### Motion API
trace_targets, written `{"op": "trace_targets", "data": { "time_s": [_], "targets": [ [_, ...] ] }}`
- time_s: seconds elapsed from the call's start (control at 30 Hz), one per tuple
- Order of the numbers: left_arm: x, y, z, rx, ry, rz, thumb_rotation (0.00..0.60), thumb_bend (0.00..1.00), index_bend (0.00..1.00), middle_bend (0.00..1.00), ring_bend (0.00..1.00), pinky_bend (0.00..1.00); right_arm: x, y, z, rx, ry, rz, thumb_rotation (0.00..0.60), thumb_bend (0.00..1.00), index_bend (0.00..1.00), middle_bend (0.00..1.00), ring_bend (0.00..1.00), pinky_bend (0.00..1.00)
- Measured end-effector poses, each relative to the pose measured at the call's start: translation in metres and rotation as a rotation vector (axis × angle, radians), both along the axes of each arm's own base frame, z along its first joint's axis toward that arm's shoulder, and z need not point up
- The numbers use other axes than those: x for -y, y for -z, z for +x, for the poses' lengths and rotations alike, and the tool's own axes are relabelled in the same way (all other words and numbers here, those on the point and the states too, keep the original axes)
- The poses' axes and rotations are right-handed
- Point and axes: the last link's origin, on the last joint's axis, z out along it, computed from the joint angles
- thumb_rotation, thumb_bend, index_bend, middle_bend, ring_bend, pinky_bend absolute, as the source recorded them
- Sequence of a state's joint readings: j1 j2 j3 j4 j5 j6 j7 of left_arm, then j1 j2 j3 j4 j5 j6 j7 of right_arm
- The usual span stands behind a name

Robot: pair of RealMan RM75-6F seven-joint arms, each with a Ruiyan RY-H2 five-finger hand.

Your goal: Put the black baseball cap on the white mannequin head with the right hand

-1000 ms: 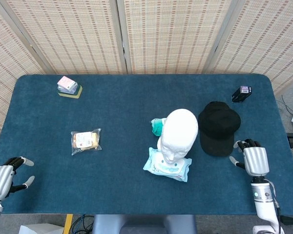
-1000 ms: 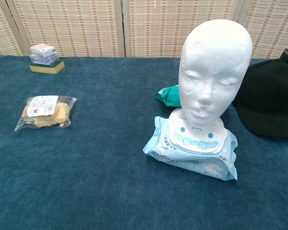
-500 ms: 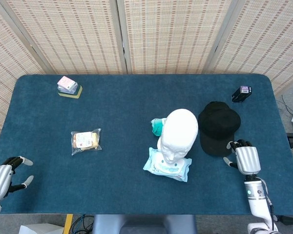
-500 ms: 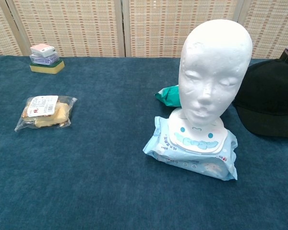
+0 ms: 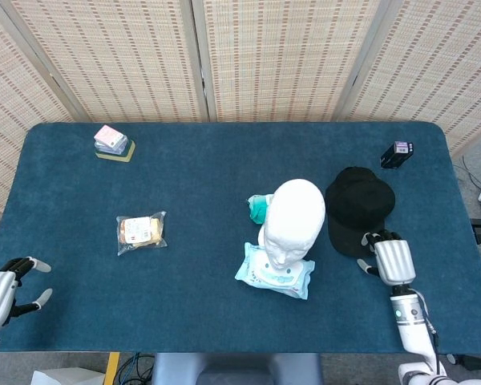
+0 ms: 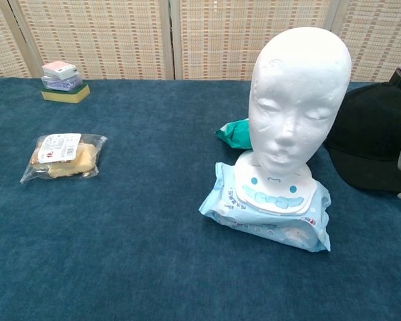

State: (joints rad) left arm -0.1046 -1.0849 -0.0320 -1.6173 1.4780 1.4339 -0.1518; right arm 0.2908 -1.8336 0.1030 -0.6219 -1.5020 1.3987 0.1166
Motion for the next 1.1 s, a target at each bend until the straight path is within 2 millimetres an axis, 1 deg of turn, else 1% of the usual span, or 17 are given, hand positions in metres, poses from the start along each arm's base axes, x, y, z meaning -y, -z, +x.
{"op": "trace_targets", "data": {
  "time_s": [0.6, 0.97, 1.1],
  "targets": [
    [0.002, -0.003, -0.001, -0.002, -0.006, 0.004, 0.6, 0.22, 0.42, 0.4, 0.3, 0.51, 0.01, 0.008, 0.003, -0.043, -0.009, 0.0, 0.6, 0.0, 0.5, 0.6, 0.38, 0.44],
    [0.004, -0.004, 0.0, -0.001, -0.007, 0.004, 0.6, 0.22, 0.42, 0.41, 0.3, 0.51, 0.016, 0.005, 0.003, -0.085, -0.025, -0.032, 0.6, 0.0, 0.5, 0.6, 0.38, 0.44],
    [0.003, -0.004, 0.0, 0.0, -0.006, 0.004, 0.6, 0.22, 0.42, 0.41, 0.3, 0.51, 0.018, 0.001, 0.004, -0.088, -0.037, -0.054, 0.6, 0.0, 0.5, 0.58, 0.38, 0.44]
  ]
}}
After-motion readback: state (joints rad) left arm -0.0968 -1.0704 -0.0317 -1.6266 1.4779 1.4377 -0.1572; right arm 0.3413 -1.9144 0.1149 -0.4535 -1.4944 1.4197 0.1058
